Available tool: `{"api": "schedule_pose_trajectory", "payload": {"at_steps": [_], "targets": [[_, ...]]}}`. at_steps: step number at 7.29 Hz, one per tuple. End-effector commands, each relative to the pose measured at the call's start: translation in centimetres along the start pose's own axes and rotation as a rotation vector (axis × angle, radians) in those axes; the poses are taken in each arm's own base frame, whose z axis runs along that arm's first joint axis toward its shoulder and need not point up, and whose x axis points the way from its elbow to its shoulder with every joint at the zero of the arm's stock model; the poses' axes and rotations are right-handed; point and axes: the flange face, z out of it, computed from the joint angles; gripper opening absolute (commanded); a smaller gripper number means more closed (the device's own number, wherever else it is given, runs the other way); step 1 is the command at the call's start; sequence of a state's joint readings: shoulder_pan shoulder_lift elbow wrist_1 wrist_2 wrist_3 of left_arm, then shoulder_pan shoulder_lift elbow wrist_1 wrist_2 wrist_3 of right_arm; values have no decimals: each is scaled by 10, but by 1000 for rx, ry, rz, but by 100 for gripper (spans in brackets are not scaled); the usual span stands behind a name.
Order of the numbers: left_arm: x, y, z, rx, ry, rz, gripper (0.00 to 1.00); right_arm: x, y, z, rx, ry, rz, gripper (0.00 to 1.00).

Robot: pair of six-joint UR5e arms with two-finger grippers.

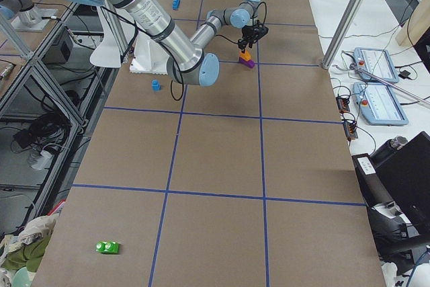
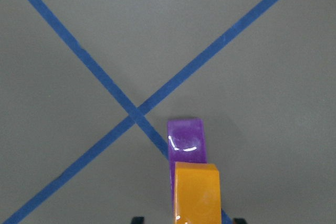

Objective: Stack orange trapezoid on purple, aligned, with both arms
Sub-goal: 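Open the right gripper and lift it away from the stack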

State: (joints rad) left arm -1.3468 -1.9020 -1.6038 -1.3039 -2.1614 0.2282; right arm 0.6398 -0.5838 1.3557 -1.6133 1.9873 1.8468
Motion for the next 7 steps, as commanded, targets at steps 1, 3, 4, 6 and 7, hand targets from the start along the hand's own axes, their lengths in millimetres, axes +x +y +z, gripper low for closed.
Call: {"api": "schedule_pose_trajectory", "payload": {"at_steps": [1, 3, 4, 6, 7], "targets": [[2, -1, -5, 9, -2, 6, 100, 8, -18, -83, 18, -42, 29, 100], [-32, 15, -20, 59, -20, -32, 100, 62, -65, -160, 73, 66, -173, 100], [-48, 24, -26, 68, -24, -57, 100, 105, -122, -178, 100, 130, -314, 100], [-88, 61, -24, 61, -32, 39, 100, 233, -299, -169, 68, 205, -521, 100], [-112, 92, -12, 42, -23, -16, 100, 319, -383, -162, 24, 216, -641, 100]]}}
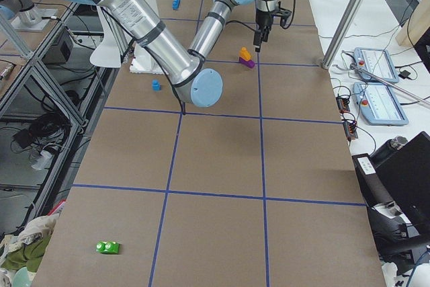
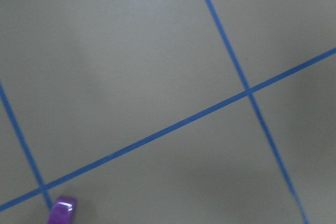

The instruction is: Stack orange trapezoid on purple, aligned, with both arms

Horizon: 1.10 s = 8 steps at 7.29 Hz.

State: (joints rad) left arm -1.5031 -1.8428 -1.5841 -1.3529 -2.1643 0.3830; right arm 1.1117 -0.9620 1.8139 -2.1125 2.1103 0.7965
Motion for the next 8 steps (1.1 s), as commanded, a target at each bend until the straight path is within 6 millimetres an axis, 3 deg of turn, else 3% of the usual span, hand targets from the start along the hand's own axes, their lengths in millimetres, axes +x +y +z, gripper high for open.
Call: {"api": "schedule_pose_trajectory", "payload": {"at_steps": [1, 2, 3, 5, 6, 8], "targets": [[-36, 55, 20, -32, 14, -57, 100, 235, -54, 57, -37, -34, -244, 100], [-40, 70, 29, -29, 10, -69, 100, 319, -35, 88, -43, -60, -270, 100], [-42, 74, 34, -21, 6, -72, 100, 386, -2, 126, -27, -65, -256, 100], [-40, 73, 32, -18, 1, -107, 100, 410, 18, 157, -12, -141, -278, 100], [-44, 91, 49, -46, 16, -124, 100, 423, 33, 168, -22, -156, -273, 100], [-46, 96, 48, -45, 15, -126, 100, 421, 32, 165, -9, -170, -271, 100]]}}
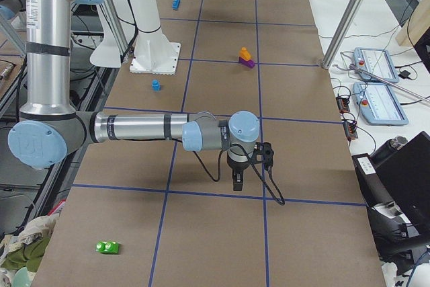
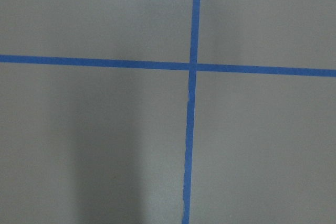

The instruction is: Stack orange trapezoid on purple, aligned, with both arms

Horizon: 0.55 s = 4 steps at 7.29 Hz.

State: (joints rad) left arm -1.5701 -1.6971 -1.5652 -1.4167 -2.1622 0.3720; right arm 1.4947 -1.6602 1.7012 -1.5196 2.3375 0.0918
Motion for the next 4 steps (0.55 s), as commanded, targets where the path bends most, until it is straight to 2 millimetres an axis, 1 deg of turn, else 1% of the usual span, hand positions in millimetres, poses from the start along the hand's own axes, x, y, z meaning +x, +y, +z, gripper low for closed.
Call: {"api": "schedule_pose_trajectory", "payload": {"at_steps": [1, 2, 3, 4], "targets": [[-7, 28, 15, -20, 11, -25, 100, 1, 2, 1, 4, -14, 2, 100], [-5, 36, 19, -13, 18, -35, 100, 0, 1, 0, 6, -15, 0, 100], [4, 38, 19, 13, 90, -113, 100, 0, 1, -1, 6, -15, 0, 100], [14, 44, 13, 52, 108, -157, 100, -1, 0, -1, 7, -15, -1, 100]]}}
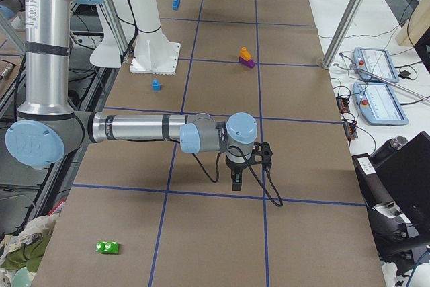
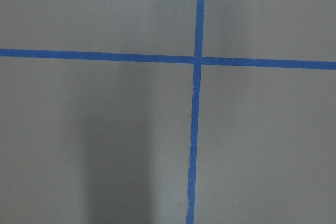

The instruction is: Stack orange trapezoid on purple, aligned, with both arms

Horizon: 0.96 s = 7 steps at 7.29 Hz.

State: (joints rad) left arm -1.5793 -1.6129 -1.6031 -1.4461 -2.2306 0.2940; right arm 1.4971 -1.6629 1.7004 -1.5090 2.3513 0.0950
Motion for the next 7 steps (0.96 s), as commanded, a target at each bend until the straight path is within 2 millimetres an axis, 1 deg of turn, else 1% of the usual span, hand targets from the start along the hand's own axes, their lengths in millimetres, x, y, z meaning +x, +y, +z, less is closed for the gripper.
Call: {"api": "schedule_pose_trajectory", "payload": {"at_steps": [1, 2, 6, 7], "targets": [[17, 17, -6, 52, 35, -88, 100, 0, -1, 0, 0, 0, 1, 100], [17, 21, -4, 47, 36, -96, 100, 0, -1, 0, 0, 0, 1, 100], [21, 19, 0, 39, 38, -91, 100, -3, -1, -2, 4, -2, -3, 100], [20, 19, 1, 37, 38, -93, 100, 1, 0, -8, 15, -6, 6, 100]]}}
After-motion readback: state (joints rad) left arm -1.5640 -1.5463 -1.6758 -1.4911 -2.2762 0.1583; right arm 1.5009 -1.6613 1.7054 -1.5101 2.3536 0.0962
